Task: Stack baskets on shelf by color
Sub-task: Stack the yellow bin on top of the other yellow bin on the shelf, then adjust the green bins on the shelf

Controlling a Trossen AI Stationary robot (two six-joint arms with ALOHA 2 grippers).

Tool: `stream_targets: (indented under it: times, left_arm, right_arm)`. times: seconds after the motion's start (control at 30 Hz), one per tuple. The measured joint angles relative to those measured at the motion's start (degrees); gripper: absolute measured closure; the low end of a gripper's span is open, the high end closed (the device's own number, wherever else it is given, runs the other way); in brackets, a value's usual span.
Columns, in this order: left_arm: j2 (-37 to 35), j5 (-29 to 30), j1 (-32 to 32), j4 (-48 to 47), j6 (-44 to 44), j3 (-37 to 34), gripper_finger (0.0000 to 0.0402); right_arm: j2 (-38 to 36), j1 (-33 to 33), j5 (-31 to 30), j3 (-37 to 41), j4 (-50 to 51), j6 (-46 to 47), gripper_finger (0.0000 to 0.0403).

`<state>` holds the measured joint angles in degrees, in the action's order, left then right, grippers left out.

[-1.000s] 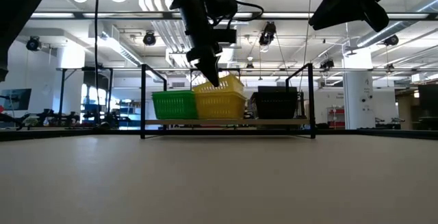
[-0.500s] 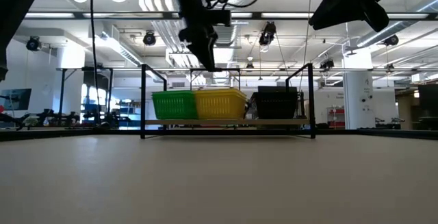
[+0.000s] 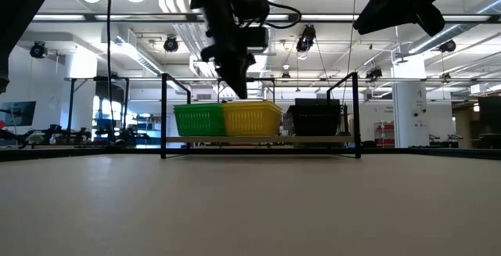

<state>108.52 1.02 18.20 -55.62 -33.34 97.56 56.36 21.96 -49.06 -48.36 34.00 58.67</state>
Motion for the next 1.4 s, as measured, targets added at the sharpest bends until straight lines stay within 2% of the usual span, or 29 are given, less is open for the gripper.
stream_targets:
  times: [0.13,0.57,0.9,1.07,1.2,1.4]
  left_arm:
    - [1.0,2.3,0.1,5.6,0.0,-0.6,0.0398]
    - [6.6,2.7,-0.2,13.9,0.4,-0.1,0.0398]
    - [6.7,5.1,-0.3,19.2,3.1,1.2,0.0398]
    - [4.3,6.1,-0.6,14.4,4.7,4.1,0.0398]
    - [0.3,6.6,-0.6,6.1,7.7,6.6,0.0398]
    - [-1.9,11.4,2.7,-6.1,11.2,6.8,0.0398]
  right_arm:
    - [0.0,0.0,0.0,0.0,0.0,0.0,0.0344]
    - [0.0,0.0,0.1,0.0,0.0,0.2,0.0344]
    - [0.0,0.0,0.2,0.0,0.0,0.3,0.0344]
    - [0.0,0.0,0.2,0.0,0.0,0.2,0.0344]
    - [0.0,0.0,0.0,0.0,0.0,-0.1,0.0344]
    - [0.0,0.0,-0.2,0.0,0.4,-0.5,0.0344]
